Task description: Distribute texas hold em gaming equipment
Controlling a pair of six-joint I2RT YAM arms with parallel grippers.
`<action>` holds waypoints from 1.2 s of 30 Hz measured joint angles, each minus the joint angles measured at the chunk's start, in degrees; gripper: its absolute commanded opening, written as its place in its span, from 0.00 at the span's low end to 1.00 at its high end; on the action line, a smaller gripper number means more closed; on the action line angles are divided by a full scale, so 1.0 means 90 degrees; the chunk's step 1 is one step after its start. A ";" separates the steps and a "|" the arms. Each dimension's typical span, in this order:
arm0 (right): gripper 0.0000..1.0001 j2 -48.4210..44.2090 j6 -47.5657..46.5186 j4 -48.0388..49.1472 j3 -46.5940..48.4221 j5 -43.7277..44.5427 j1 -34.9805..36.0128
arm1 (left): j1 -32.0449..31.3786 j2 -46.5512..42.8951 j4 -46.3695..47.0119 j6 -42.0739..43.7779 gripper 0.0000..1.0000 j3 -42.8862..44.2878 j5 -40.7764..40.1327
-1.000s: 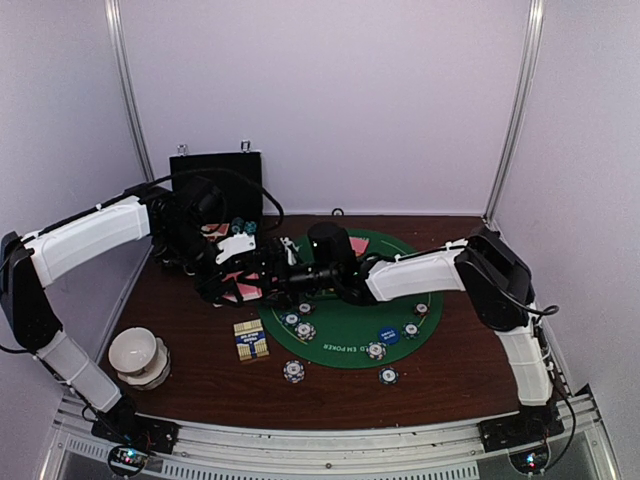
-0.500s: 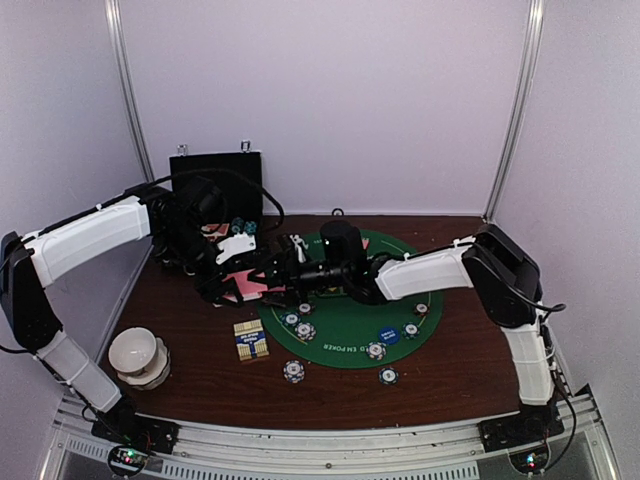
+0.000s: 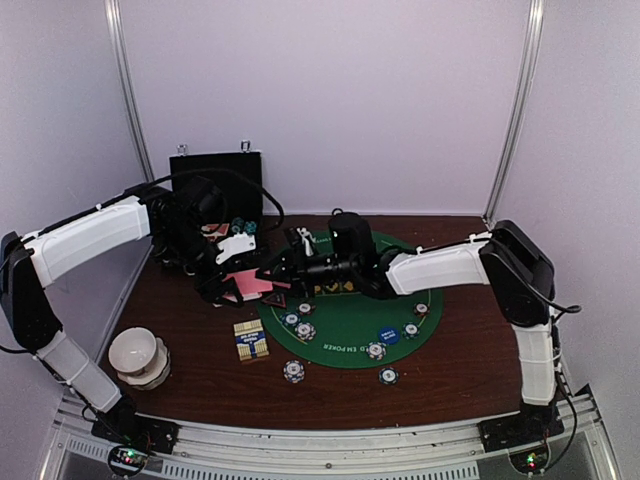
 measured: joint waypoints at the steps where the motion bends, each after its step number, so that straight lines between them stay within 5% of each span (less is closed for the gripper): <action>1: 0.33 -0.0036 0.0002 -0.0019 -0.0005 -0.0002 -0.0002 | 0.0000 0.0000 0.0000 0.0000 0.00 0.0000 0.0000; 13: 0.20 -0.0209 0.0296 0.0041 -0.0134 -0.0158 -0.0002 | 0.0000 0.0000 0.0000 0.0002 0.00 0.0000 0.0000; 20: 0.00 -0.0216 0.0369 0.0104 -0.0255 -0.0296 -0.0007 | 0.0000 0.0000 -0.0005 0.0002 0.00 0.0002 -0.0010; 36: 0.00 -0.1756 0.0197 -0.0024 -0.2038 -0.0464 -0.1243 | 0.0000 0.0000 0.0000 0.0010 0.00 0.0002 -0.0051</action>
